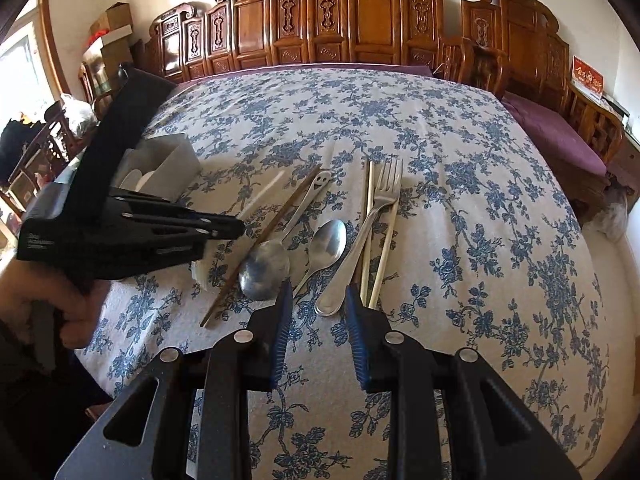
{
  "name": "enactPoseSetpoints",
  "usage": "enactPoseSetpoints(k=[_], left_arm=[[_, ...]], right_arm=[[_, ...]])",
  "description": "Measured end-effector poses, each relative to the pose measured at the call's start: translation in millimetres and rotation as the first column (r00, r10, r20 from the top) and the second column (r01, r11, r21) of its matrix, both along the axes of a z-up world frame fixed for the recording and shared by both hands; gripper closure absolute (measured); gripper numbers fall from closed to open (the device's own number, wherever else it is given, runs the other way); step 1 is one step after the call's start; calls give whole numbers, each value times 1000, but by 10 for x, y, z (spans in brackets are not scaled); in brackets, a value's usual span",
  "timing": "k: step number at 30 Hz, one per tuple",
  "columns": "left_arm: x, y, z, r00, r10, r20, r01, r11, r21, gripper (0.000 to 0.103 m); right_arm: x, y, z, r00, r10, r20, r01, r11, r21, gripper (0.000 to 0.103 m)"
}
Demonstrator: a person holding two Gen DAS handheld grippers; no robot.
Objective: Organize utensils
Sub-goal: 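Grasp the metal spoon with the right tool while the left tool lifts the knife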
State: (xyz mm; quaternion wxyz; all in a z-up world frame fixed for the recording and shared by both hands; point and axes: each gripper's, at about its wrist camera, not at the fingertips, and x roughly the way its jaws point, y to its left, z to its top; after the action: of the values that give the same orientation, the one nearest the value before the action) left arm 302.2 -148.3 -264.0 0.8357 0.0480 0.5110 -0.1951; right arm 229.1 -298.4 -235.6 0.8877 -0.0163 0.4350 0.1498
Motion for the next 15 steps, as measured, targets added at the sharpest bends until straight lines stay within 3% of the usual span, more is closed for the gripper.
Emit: enactPoseSetpoints(k=[8, 15], left_arm=[[-366, 203, 429, 996, -9, 89, 13, 999, -49, 100], [-486, 346, 539, 991, 0, 130, 11, 996, -90, 100]], right_arm=[[188, 159, -104, 999, -23, -33, 25, 999, 36, 74], [454, 243, -269, 994, -90, -56, 89, 996, -26, 74]])
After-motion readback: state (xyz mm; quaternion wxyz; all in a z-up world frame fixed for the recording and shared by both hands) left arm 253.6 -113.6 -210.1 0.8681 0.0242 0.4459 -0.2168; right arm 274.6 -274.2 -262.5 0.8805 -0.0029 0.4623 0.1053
